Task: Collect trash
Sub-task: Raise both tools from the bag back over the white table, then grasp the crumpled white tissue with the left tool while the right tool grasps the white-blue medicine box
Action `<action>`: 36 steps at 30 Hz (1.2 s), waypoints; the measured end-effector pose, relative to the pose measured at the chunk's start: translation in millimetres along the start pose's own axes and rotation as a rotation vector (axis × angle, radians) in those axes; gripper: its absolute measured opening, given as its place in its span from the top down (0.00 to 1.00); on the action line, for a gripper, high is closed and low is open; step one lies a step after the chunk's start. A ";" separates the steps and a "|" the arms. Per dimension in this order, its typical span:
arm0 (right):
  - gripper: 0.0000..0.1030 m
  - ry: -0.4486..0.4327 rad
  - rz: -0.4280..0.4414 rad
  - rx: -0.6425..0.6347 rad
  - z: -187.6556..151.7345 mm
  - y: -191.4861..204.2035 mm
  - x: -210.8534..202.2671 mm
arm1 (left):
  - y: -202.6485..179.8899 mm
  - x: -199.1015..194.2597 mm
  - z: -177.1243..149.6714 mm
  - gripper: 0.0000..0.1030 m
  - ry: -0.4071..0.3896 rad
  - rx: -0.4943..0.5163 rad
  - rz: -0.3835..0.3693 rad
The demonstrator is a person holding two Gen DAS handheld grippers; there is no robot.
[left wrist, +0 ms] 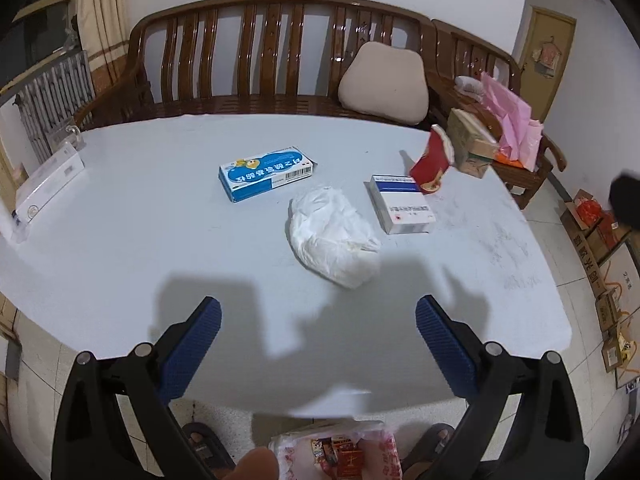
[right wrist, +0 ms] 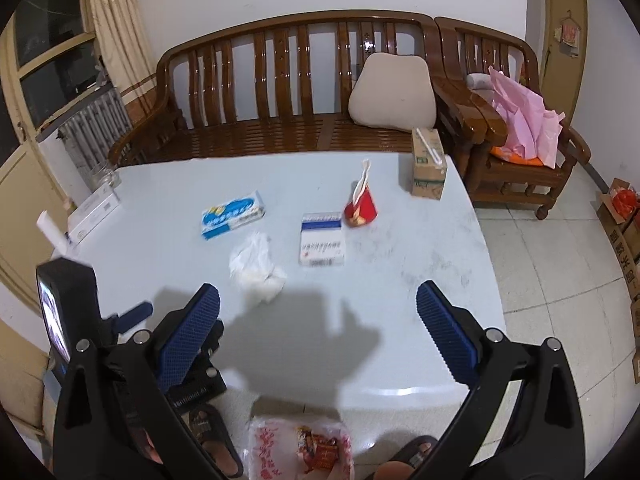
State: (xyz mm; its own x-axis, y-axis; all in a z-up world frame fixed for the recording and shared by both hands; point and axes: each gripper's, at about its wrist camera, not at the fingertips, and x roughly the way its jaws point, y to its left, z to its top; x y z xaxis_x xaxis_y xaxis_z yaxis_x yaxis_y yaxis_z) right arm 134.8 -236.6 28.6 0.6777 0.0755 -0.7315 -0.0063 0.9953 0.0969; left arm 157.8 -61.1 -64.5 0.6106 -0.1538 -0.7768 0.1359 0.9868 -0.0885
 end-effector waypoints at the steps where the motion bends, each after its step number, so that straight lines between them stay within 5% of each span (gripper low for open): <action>1: 0.07 0.007 -0.009 -0.008 6.9 -0.9 7.6 | -0.5 8.4 2.9 0.08 0.011 -0.005 0.004; 14: 0.07 0.100 -0.053 -0.002 53.5 -26.2 95.2 | -1.4 76.5 32.8 0.08 0.065 -0.034 0.041; 36: 0.07 0.369 -0.065 0.002 47.5 -9.9 234.8 | -6.3 131.3 38.2 0.08 0.106 -0.053 0.081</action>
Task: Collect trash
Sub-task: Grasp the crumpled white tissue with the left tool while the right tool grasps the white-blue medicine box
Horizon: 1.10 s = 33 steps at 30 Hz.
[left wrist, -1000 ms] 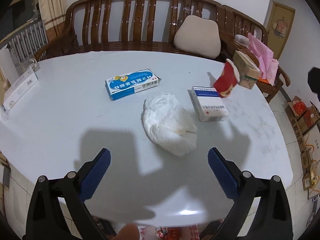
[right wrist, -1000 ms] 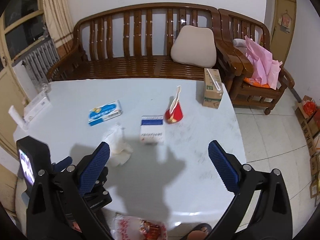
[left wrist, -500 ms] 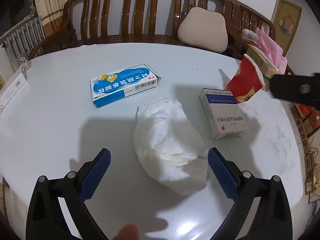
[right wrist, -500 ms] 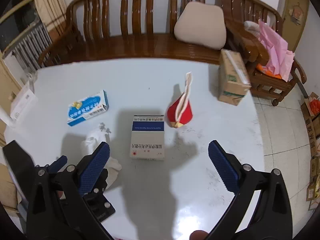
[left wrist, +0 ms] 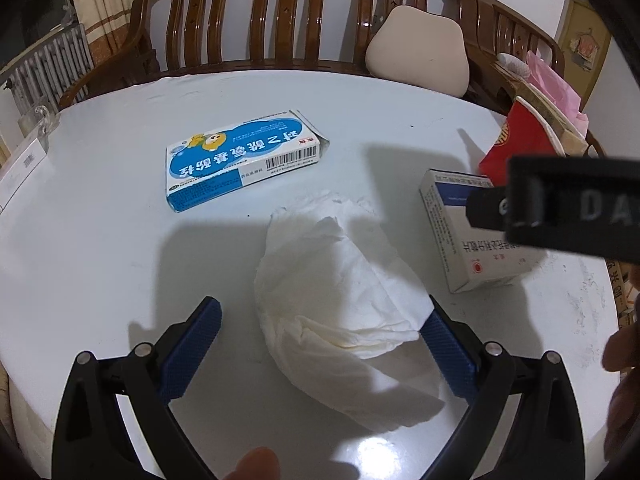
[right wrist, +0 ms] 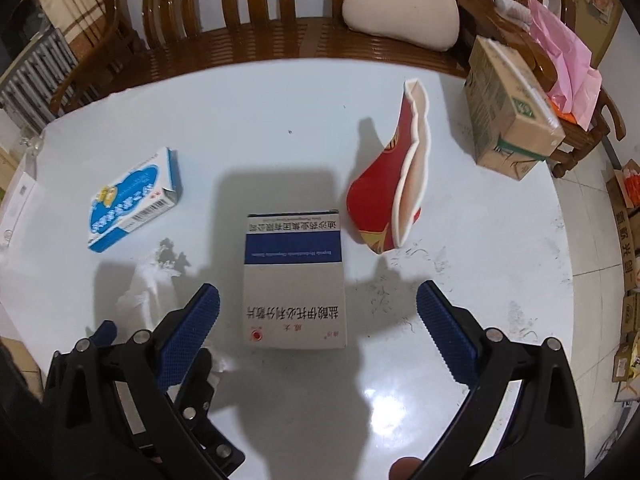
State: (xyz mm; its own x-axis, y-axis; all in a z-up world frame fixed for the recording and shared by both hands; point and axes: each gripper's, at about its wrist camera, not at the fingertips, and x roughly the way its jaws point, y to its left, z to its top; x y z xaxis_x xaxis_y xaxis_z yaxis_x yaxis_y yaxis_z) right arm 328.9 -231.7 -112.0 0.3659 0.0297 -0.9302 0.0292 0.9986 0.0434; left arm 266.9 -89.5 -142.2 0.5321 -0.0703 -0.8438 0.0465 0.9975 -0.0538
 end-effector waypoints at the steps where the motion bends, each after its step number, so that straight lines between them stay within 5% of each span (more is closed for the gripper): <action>1: 0.07 0.005 0.001 0.003 0.3 0.1 2.2 | 1.0 1.1 0.1 0.08 0.001 -0.002 0.004; 10: 0.07 0.039 0.006 0.014 0.4 2.3 20.6 | 2.7 4.1 -0.3 0.13 -0.013 0.014 0.033; 26: 0.09 0.059 -0.020 -0.020 -2.1 11.9 37.3 | 6.0 -3.7 0.8 0.55 -0.031 0.020 0.024; 33: 0.19 0.042 -0.035 -0.031 -4.7 14.8 34.9 | 7.2 -5.3 0.9 0.66 -0.029 0.014 0.020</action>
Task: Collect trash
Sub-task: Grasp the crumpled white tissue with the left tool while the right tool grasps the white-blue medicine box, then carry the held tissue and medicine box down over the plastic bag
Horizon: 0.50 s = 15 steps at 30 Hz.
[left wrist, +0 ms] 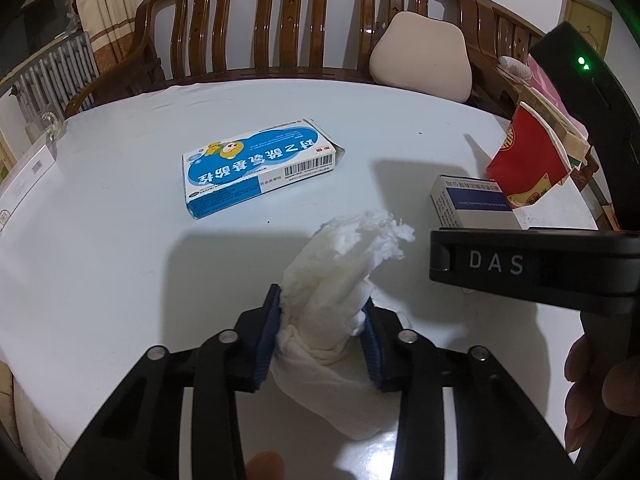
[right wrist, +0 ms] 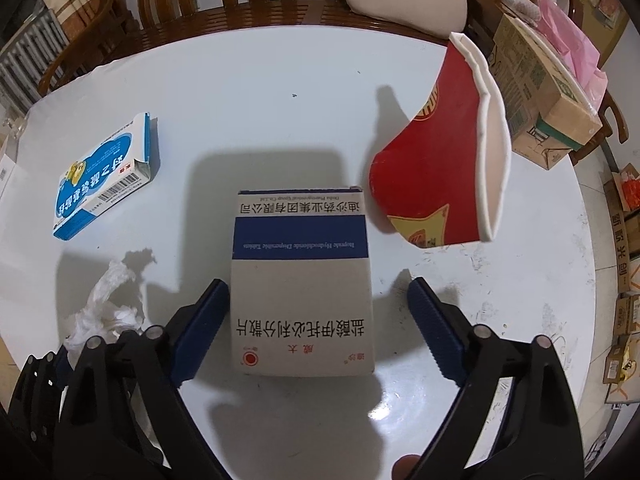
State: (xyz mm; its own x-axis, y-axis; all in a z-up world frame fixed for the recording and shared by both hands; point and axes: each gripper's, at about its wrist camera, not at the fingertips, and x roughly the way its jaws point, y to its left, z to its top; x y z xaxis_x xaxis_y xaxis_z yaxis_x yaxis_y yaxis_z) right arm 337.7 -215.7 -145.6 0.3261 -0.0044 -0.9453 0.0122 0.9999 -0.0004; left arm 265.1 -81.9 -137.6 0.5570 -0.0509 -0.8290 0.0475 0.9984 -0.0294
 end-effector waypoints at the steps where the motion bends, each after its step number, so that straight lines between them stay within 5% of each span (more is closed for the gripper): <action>1: 0.21 -0.002 0.001 -0.002 -1.3 -1.2 -1.4 | 0.5 -0.3 -0.4 0.67 0.000 -0.002 0.001; 3: 0.42 -0.016 -0.001 0.000 -1.3 0.0 -4.6 | 1.5 -1.0 -0.9 0.69 0.002 -0.004 -0.001; 15: 0.43 -0.038 -0.013 -0.008 -7.9 6.9 -9.1 | 6.8 -11.6 -4.4 0.78 -0.002 -0.011 -0.003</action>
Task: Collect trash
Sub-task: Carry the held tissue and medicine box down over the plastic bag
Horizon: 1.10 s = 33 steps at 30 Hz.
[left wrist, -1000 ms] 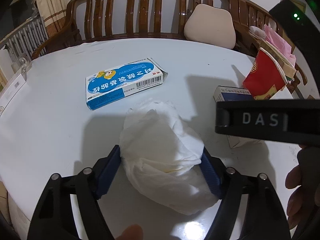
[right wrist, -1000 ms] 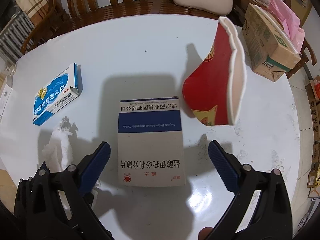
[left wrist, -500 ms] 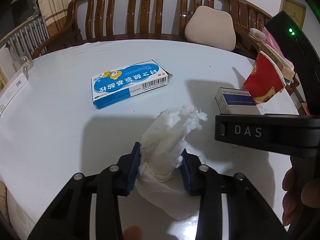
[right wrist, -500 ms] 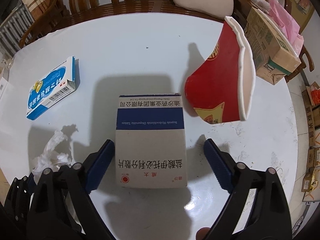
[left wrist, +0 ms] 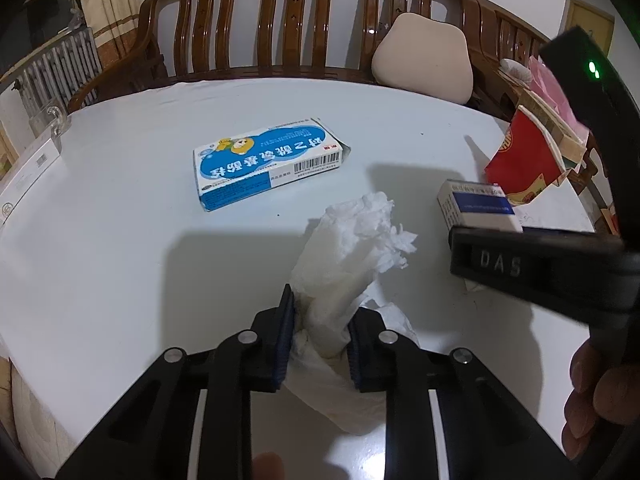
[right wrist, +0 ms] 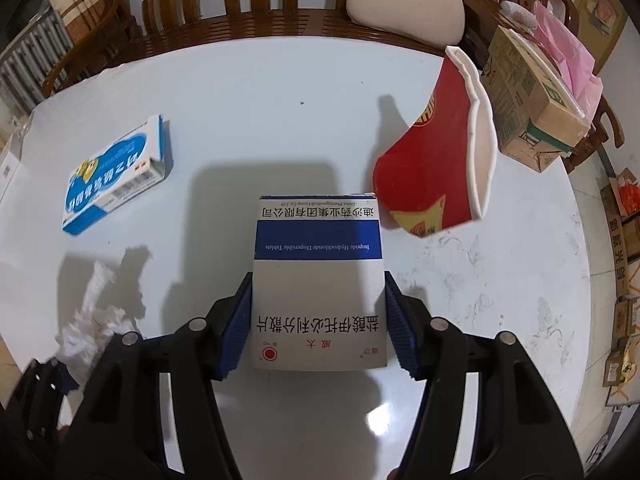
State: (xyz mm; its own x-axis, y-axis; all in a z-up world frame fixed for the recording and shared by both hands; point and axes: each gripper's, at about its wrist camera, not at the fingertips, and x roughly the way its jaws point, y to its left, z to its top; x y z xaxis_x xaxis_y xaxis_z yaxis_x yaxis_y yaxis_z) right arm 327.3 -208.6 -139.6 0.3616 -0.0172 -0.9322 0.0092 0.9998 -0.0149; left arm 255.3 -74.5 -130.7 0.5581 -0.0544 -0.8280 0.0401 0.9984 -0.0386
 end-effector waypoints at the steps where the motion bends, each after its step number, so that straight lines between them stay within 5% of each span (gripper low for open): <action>1: 0.43 -0.002 0.003 -0.001 -2.4 -0.3 -2.5 | -0.4 -1.7 0.6 0.78 -0.003 0.002 -0.001; 33: 0.43 -0.283 0.100 -0.015 -78.4 -7.3 -198.3 | -9.8 -152.7 -36.0 0.78 -0.181 0.089 -0.043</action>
State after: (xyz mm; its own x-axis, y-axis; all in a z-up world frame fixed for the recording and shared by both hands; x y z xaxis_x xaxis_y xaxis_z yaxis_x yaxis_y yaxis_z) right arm 182.4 -212.2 17.0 0.6057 0.0833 -0.7913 -0.0523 0.9965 0.0649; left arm 139.9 -75.6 -24.0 0.6939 -0.1061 -0.7122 0.1356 0.9906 -0.0154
